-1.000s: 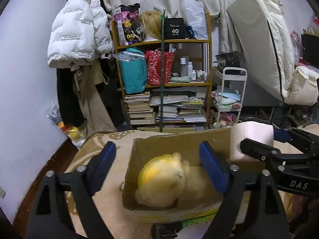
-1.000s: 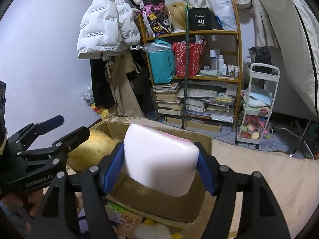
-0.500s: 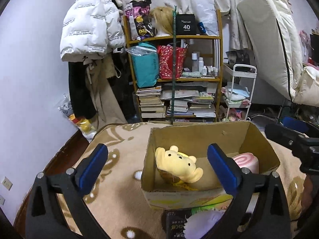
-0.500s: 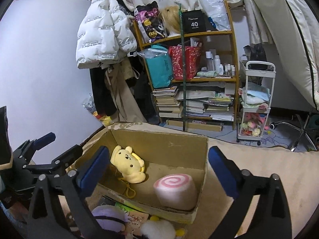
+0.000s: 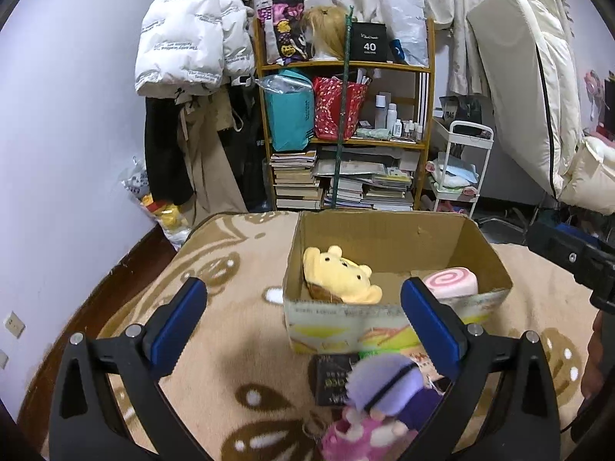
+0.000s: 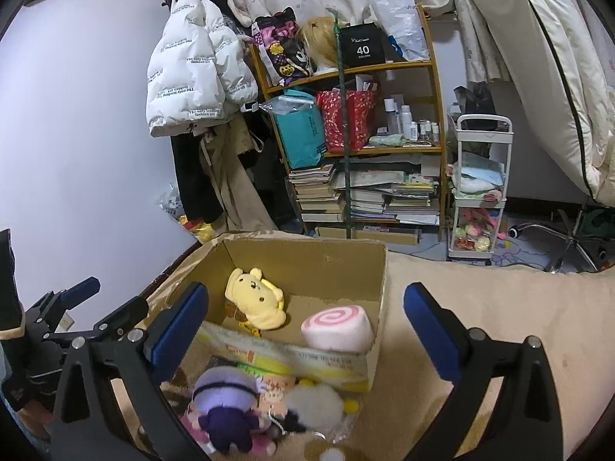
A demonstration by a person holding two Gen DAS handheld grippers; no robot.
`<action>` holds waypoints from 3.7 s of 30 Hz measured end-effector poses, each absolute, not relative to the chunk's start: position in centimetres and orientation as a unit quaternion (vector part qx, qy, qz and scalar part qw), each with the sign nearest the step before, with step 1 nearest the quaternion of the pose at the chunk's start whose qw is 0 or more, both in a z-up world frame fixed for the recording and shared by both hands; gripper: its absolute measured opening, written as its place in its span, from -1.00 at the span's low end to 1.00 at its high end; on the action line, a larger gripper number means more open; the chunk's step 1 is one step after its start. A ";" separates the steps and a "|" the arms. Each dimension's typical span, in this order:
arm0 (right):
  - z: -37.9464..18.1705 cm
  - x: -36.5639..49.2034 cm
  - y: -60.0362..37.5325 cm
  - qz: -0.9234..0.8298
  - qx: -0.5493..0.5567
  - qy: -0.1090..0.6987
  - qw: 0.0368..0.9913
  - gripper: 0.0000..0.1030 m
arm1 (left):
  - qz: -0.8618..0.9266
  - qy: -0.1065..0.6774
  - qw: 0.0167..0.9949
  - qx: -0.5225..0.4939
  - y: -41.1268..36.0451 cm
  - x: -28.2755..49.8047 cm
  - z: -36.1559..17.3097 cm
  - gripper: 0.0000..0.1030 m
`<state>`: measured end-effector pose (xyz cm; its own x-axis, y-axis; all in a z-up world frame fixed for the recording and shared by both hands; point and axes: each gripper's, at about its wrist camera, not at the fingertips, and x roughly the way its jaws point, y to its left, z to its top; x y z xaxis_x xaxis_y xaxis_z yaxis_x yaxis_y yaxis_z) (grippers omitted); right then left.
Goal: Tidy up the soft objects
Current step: 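Withdraw both open tools from the box back toward the remaining toys, then lower the left tool onto the purple-haired doll while the right tool lowers onto the white fluffy plush, then close the left gripper on the purple-haired doll while the right gripper closes on the white plush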
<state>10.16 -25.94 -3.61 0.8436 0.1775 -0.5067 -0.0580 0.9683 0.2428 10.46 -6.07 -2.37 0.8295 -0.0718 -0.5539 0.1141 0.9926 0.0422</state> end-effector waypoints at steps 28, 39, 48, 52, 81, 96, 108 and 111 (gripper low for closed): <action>-5.7 6.3 -25.5 0.041 0.129 0.331 0.934 1.00 | -0.059 0.324 0.943 0.055 -6.6 7.2 -3.6 0.94; -8.8 9.4 -26.4 0.044 0.162 0.374 0.912 1.00 | -0.087 0.361 0.926 0.069 -9.1 10.4 -7.0 0.94; -11.5 11.7 -26.8 0.039 0.179 0.413 0.892 1.00 | -0.106 0.395 0.908 0.092 -11.1 11.9 -10.0 0.94; -12.7 12.3 -27.2 0.035 0.194 0.426 0.883 1.00 | -0.115 0.412 0.899 0.095 -11.6 12.6 -11.1 0.94; -18.9 14.8 -25.1 0.092 0.209 0.537 0.812 -0.16 | -0.162 0.509 0.845 0.034 -11.4 13.9 -15.3 0.42; -17.5 14.4 -25.0 0.074 0.169 0.524 0.831 -0.27 | -0.146 0.493 0.857 0.034 -10.2 12.9 -14.4 0.16; -14.3 12.4 -25.2 0.074 0.154 0.473 0.865 -0.27 | -0.102 0.446 0.889 0.004 -6.9 11.7 -11.4 0.17; -13.1 11.7 -25.2 0.074 0.148 0.452 0.877 -0.27 | -0.086 0.424 0.901 0.013 -6.4 10.9 -10.2 0.17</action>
<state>11.74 -25.15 -13.07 0.5806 0.2634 -0.7704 0.0049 0.9451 0.3268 10.95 -6.41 -10.15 0.6250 -0.1440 -0.7672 0.1665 0.9848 -0.0492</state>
